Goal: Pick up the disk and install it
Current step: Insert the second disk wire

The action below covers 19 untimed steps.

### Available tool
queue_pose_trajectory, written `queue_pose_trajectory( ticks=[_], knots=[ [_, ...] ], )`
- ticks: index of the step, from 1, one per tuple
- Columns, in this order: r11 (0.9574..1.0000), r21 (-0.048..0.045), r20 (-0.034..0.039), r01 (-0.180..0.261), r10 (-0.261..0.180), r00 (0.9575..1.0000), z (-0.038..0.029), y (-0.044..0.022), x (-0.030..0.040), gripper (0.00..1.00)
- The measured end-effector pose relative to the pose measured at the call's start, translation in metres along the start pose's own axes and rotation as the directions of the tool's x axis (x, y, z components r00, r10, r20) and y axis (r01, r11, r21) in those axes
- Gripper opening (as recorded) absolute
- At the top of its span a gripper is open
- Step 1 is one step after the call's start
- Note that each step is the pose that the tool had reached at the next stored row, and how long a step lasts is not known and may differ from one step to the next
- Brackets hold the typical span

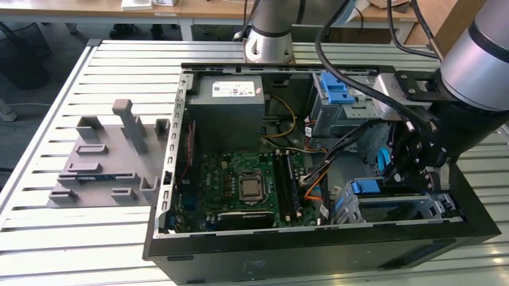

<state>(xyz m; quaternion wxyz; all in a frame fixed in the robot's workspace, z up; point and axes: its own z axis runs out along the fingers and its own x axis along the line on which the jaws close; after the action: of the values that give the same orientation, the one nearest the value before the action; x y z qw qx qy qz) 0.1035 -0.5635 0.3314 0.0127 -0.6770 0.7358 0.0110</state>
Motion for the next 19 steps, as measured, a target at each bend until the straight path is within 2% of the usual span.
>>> queue_pose_trajectory(
  ticks=[12,14,15,19],
  knots=[
    [1.0000,0.0001,0.0002,0.000,0.000,1.0000,0.0018,-0.0005,0.0004,0.16],
    [1.0000,0.0001,0.0000,0.000,0.000,1.0000,0.0017,-0.0005,0.0004,0.17],
    [1.0000,0.0000,0.0002,0.000,0.000,1.0000,0.0018,-0.0005,0.0004,0.24],
    [1.0000,0.0000,-0.0001,0.000,0.000,1.0000,0.0012,-0.0004,0.0004,0.24]
  ],
)
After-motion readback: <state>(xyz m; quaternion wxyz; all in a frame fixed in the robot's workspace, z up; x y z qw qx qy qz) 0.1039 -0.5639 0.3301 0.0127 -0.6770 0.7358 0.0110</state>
